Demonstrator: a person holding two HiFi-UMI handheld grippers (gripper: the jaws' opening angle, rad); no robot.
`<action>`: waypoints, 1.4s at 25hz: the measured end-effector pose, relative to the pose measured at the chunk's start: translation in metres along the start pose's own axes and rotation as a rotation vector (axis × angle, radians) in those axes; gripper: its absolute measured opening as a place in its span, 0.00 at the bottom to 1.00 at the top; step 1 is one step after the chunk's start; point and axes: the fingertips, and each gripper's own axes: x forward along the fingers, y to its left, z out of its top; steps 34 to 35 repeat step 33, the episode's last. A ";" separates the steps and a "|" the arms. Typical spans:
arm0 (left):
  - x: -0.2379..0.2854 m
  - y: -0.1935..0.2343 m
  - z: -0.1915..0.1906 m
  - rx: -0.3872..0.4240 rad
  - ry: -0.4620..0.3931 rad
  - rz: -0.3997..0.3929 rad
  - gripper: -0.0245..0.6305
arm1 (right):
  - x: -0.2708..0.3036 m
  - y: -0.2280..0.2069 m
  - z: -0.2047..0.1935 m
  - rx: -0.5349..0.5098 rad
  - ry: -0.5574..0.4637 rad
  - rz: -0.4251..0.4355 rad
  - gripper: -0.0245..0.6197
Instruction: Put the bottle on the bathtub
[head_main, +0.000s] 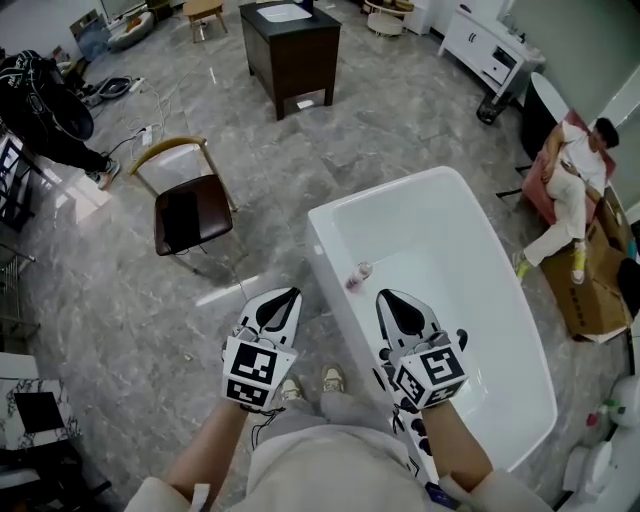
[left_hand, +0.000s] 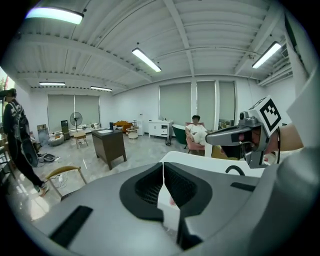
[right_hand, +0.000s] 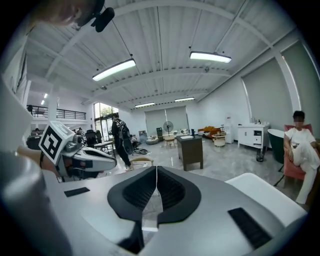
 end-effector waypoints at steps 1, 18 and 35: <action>-0.006 -0.003 0.005 0.004 -0.013 -0.001 0.07 | -0.004 0.008 0.007 -0.003 -0.004 0.019 0.09; -0.075 -0.031 0.037 0.011 -0.094 0.017 0.07 | -0.058 0.079 0.064 -0.192 -0.078 0.129 0.08; -0.078 -0.018 0.035 0.006 -0.080 0.039 0.07 | -0.052 0.061 0.058 -0.080 -0.049 0.092 0.08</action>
